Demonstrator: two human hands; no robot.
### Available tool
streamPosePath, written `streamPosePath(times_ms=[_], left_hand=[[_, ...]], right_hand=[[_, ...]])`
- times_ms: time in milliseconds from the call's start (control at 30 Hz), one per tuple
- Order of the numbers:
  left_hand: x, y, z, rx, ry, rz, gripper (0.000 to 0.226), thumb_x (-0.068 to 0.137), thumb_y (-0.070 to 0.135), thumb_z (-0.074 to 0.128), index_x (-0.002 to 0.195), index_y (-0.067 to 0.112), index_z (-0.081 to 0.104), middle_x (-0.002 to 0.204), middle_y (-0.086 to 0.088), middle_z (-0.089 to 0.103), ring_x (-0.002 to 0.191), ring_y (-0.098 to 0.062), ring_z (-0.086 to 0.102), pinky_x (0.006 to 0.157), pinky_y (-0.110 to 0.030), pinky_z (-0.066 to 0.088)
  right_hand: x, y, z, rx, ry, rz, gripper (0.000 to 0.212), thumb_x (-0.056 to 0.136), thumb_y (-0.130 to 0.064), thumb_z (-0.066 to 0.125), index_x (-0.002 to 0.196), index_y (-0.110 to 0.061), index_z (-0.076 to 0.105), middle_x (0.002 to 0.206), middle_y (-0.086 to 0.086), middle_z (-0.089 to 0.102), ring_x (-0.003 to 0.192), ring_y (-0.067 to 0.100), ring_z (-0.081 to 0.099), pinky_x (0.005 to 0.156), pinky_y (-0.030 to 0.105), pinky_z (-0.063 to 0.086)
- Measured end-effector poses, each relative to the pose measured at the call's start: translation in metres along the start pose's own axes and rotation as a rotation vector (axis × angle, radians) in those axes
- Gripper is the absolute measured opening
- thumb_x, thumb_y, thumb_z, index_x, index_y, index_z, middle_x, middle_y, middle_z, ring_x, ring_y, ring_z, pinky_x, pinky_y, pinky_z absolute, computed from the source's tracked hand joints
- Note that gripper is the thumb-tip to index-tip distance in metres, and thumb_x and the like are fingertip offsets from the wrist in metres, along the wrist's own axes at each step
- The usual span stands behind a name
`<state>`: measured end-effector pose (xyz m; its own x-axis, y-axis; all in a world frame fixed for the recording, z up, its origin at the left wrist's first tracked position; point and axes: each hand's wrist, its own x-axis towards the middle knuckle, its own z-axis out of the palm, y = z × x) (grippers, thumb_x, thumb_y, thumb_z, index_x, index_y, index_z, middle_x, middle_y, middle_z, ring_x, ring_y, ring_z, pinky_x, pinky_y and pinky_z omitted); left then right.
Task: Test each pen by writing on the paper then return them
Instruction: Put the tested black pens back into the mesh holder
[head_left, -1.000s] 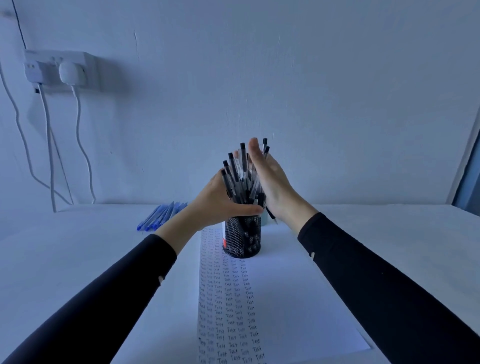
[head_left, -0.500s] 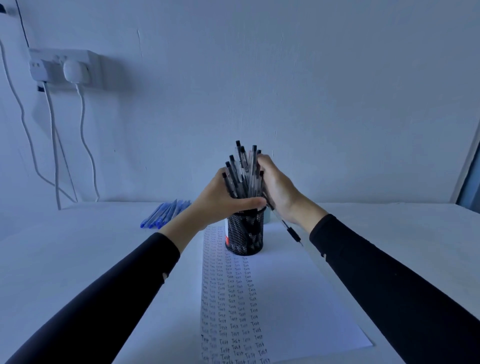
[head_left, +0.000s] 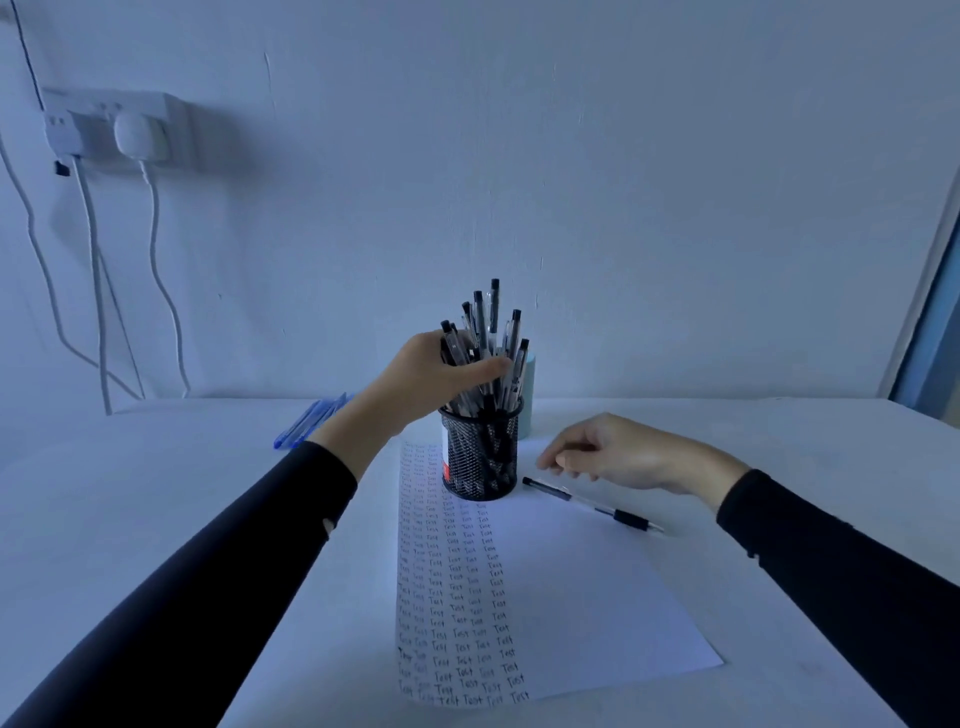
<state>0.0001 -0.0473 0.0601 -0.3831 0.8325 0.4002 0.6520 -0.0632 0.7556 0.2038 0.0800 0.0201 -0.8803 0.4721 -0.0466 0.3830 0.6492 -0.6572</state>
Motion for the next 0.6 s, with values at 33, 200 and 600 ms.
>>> streamPosePath(times_ms=[33, 200, 600], left_hand=[[0.0, 0.001, -0.003, 0.027, -0.032, -0.001, 0.046, 0.077, 0.055, 0.073, 0.071, 0.012, 0.058, 0.058, 0.006, 0.044, 0.051, -0.008, 0.038, 0.052, -0.02, 0.028], [0.007, 0.004, -0.009, 0.181, -0.146, 0.025, 0.07, 0.067, 0.079, 0.063, 0.079, 0.01, 0.063, 0.063, 0.0, 0.045, 0.056, -0.012, 0.042, 0.059, -0.025, 0.031], [0.016, 0.018, 0.008, -0.145, 0.165, 0.187, 0.018, 0.096, 0.034, 0.058, 0.107, 0.026, 0.07, 0.092, 0.02, 0.073, 0.079, -0.018, 0.056, 0.07, -0.045, 0.052]], right_hand=[[-0.003, 0.0, -0.003, 0.014, 0.001, 0.005, 0.02, 0.101, -0.016, 0.053, 0.107, -0.023, 0.07, 0.102, -0.006, 0.068, 0.09, 0.011, 0.059, 0.077, 0.02, 0.046], [-0.016, -0.014, -0.011, -0.232, -0.115, 0.086, 0.031, 0.084, -0.05, 0.071, 0.109, -0.034, 0.068, 0.104, -0.014, 0.065, 0.09, 0.003, 0.058, 0.081, 0.02, 0.045], [-0.009, -0.011, -0.014, -0.24, 0.01, 0.057, 0.026, 0.087, -0.013, 0.067, 0.111, -0.021, 0.066, 0.087, -0.008, 0.064, 0.069, 0.007, 0.058, 0.071, 0.023, 0.046]])
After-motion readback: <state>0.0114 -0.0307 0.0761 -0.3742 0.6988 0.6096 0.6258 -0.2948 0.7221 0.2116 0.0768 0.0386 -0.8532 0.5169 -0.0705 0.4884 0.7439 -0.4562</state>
